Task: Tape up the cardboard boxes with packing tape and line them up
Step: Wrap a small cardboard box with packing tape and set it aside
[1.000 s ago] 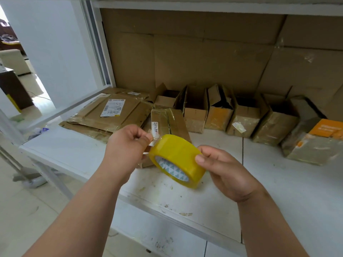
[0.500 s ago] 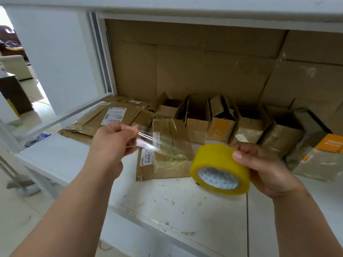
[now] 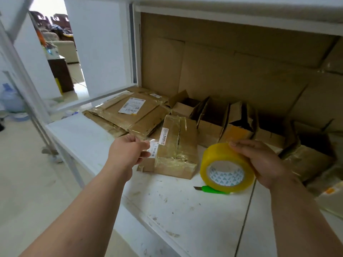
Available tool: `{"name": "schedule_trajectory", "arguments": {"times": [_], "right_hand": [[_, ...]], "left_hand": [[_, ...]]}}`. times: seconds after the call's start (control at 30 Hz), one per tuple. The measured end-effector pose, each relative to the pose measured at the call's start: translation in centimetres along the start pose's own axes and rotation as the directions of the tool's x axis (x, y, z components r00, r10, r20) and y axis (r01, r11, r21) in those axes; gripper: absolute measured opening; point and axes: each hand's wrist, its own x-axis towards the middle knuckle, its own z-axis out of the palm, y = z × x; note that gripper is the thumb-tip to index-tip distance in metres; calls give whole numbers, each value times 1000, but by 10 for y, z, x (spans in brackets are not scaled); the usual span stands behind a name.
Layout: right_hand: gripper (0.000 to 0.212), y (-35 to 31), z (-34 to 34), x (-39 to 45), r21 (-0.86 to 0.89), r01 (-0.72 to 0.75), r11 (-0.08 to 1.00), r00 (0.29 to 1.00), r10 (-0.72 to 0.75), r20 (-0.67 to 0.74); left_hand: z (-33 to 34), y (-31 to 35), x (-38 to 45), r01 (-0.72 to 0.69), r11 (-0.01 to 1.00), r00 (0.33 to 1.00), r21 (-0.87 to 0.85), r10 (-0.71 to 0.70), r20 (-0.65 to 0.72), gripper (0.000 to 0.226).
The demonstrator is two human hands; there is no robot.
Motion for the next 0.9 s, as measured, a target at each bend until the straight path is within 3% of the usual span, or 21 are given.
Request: {"name": "schedule_trajectory", "arguments": {"times": [0.13, 0.4, 0.57, 0.8, 0.9], "right_hand": [[6, -1, 3, 9, -140, -18, 990, 999, 13, -34], [16, -2, 8, 20, -445, -39, 894, 998, 54, 20], [30, -6, 21, 28, -503, -86, 860, 994, 107, 13], [15, -7, 30, 27, -467, -84, 880, 996, 94, -1], [22, -9, 32, 26, -472, -66, 879, 997, 77, 3]], "left_hand": [[4, -8, 6, 25, 1000, 1000, 15, -25, -4, 16], [8, -28, 16, 155, 987, 987, 46, -157, 41, 15], [12, -34, 19, 234, 967, 966, 100, -243, 88, 17], [21, -37, 29, 96, 936, 992, 338, -117, 43, 19], [22, -35, 31, 48, 924, 997, 380, -69, 42, 19]]}}
